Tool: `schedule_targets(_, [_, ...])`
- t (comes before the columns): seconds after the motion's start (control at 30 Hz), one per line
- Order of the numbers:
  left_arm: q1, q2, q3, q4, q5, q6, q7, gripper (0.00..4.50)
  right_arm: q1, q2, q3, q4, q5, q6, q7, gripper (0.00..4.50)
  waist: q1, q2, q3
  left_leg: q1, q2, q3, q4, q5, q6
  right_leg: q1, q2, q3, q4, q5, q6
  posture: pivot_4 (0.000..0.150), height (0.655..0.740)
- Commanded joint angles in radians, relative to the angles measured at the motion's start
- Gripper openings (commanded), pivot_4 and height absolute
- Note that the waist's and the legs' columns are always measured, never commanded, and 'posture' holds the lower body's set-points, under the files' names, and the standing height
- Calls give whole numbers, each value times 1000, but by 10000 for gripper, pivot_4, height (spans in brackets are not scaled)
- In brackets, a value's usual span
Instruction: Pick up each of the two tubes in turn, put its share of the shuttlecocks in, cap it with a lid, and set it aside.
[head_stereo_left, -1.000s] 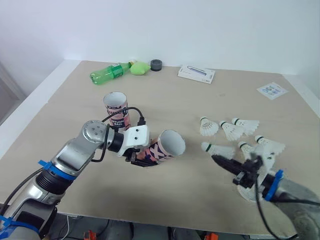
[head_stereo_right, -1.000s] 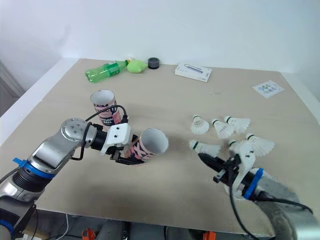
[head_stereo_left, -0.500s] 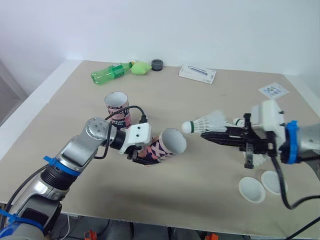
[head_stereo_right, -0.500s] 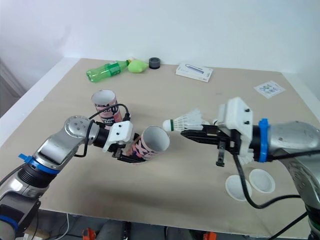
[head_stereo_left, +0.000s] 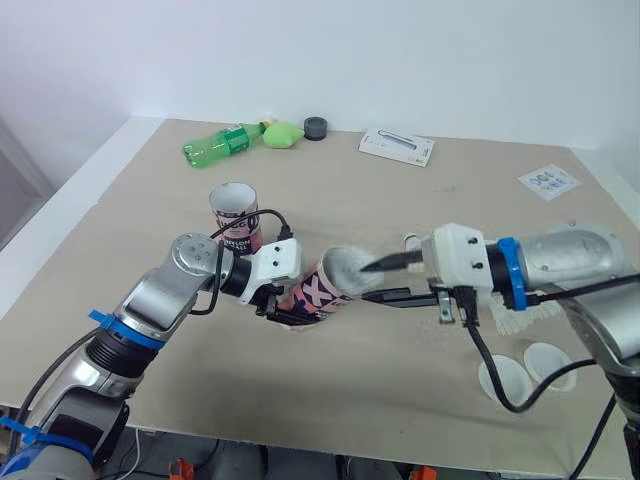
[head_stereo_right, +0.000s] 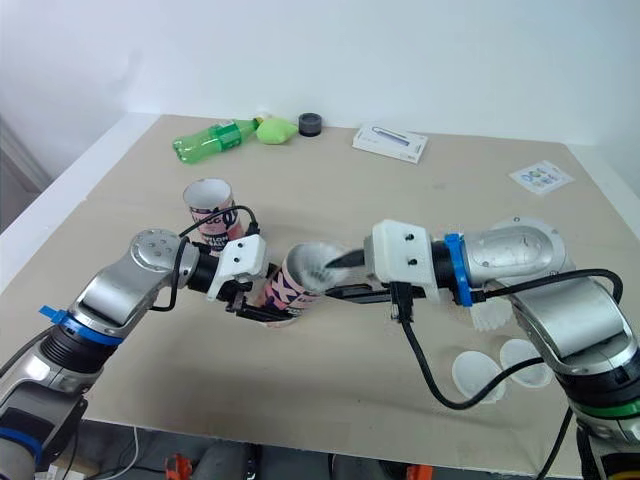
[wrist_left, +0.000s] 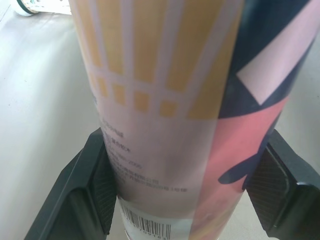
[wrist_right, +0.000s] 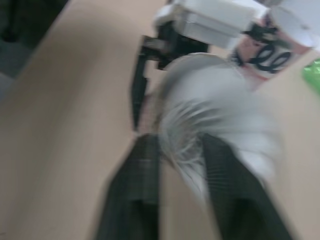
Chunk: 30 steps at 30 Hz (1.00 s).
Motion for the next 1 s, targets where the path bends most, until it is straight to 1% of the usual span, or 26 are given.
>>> schedule_targets(0.03, [3, -8, -23, 8, 14, 10, 5, 31312, 1, 34, -143, -9, 157, 92, -42, 29652, 1, 0, 0, 0, 0, 0, 0, 0, 0, 0, 0, 0, 0, 0, 0, 1500, 7294])
schedule_targets(0.1, [5, -9, -24, 7, 16, 8, 5, 31312, 58, 34, -278, -5, 279, 157, -48, 29652, 5, 0, 0, -1, 0, 0, 0, 0, 0, 1, 0, 0, 0, 0, 0, 1500, 7294])
schedule_targets(0.17, [9, -8, -25, 6, 17, 6, 5, 31312, 159, 30, -369, -16, 338, 212, -65, 29652, 7, -2, 0, -1, -2, -3, 0, 0, 0, 2, -1, -1, 0, 1, -2, 1500, 7294])
schedule_targets(0.23, [13, -7, -27, 10, 22, 0, 6, 31312, 276, 50, -390, -32, 313, 237, -123, 29652, 5, -3, 0, -2, -4, -3, 0, -1, 1, 4, -2, -2, 0, 1, -3, 1500, 7294])
schedule_targets(0.3, [16, -7, -28, 12, 25, -3, 8, 31312, 364, 101, -368, -33, 265, 252, -228, 29652, 3, -4, 0, 0, -5, -4, -1, -2, 1, 4, -3, -2, 0, -1, -3, 1500, 7294])
schedule_targets(0.33, [16, -7, -27, 12, 25, -4, 8, 31312, 385, 120, -359, -33, 252, 259, -267, 29652, 3, -3, 0, 0, -5, -4, -1, -2, 1, 4, -2, -2, 0, -1, -3, 1500, 7294])
schedule_targets(0.4, [19, -8, -28, 8, 25, -3, 11, 31312, 415, 186, -301, -14, 177, 275, -392, 29652, 1, -2, 0, 0, -5, -4, -1, -2, 1, 4, -2, -2, 0, -2, -1, 1500, 7294])
schedule_targets(0.43, [21, -8, -27, 5, 23, 1, 13, 31312, 419, 226, -269, -4, 133, 282, -461, 29652, 0, -2, 0, 0, -5, -4, 0, -1, 1, 4, -2, -2, 1, -3, 3, 1500, 7294])
schedule_targets(0.5, [23, -7, -24, 0, 21, 6, 15, 31312, 392, 315, -209, 35, 54, 302, -596, 29652, -1, -2, 0, 1, -5, -4, 0, 0, 1, 4, -2, -2, 1, -2, 3, 1500, 7294])
schedule_targets(0.63, [25, -2, -22, -7, 20, 12, 17, 31312, 342, 387, -144, 103, -65, 288, -702, 29652, 0, -2, 0, 0, -5, -2, 0, 1, 2, 2, -4, 0, 1, 0, 3, 1500, 7294])
schedule_targets(0.77, [27, 3, -14, -18, 19, 11, 26, 31312, 318, 399, -127, 130, -118, 293, -734, 29652, 1, -2, 0, -2, -6, -2, 0, 1, 2, 1, -3, 0, 0, -2, 4, 1500, 7294])
schedule_targets(1.0, [27, 7, -4, -21, 10, 23, 32, 31312, 320, 396, -159, 119, -103, 303, -703, 29652, 0, -2, 0, -2, -6, -3, -1, 1, 2, 1, -3, 0, 1, -2, 4, 1500, 7294])
